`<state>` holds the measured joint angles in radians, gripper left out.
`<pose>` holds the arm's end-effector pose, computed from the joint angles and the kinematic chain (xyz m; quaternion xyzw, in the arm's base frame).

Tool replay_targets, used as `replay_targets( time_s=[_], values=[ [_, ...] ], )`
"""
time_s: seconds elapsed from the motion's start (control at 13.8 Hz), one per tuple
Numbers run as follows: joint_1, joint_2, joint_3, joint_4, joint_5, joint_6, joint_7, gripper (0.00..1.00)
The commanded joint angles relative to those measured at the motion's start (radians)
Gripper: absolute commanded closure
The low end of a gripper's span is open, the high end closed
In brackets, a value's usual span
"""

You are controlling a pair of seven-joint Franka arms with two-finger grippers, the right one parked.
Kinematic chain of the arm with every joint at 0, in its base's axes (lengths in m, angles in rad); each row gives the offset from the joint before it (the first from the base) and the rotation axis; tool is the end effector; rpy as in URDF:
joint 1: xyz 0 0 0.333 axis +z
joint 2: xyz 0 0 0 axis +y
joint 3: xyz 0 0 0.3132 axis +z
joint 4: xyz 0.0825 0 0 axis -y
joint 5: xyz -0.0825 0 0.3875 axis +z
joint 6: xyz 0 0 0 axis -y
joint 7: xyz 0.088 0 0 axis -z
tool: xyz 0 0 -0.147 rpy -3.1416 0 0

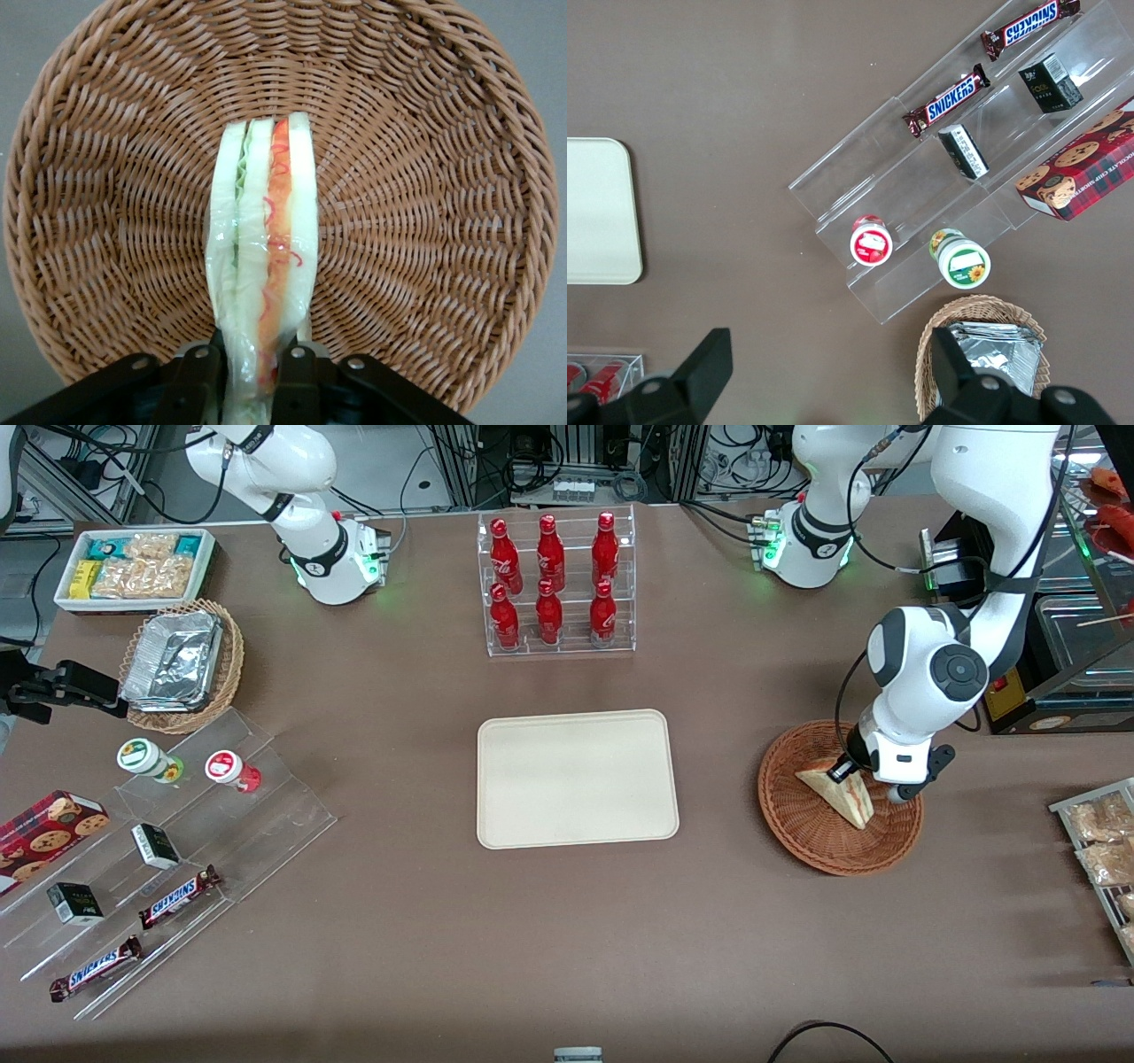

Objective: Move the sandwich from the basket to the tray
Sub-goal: 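Lower the open left gripper around the sandwich's wrapped edge, then close the left gripper on the sandwich and lift it from the basket, then carry the held sandwich with the left gripper over the cream tray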

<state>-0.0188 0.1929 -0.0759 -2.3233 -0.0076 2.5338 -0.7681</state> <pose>0.5229 -0.0508 0.2136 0.9425 0.3340 0.0043 0.0124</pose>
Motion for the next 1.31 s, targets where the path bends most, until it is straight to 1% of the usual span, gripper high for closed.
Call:
replay_targets(
  time_s=[0.0, 0.22, 0.36, 0.44, 0.8, 1.09, 1.24],
  values=[
    [-0.004, -0.062, -0.002, 0.007, 0.014, -0.073, 0.039, 1.00],
    [-0.007, -0.104, -0.008, 0.050, 0.023, -0.170, 0.177, 1.00],
    [-0.022, -0.090, -0.025, 0.123, 0.023, -0.283, 0.274, 1.00],
    [-0.038, -0.079, -0.030, 0.152, 0.021, -0.323, 0.294, 1.00],
    [-0.179, -0.021, -0.033, 0.261, 0.015, -0.371, 0.277, 1.00],
    [-0.286, 0.075, -0.033, 0.413, 0.015, -0.474, 0.274, 1.00],
    [-0.346, 0.128, -0.033, 0.473, 0.012, -0.477, 0.218, 1.00]
  ],
)
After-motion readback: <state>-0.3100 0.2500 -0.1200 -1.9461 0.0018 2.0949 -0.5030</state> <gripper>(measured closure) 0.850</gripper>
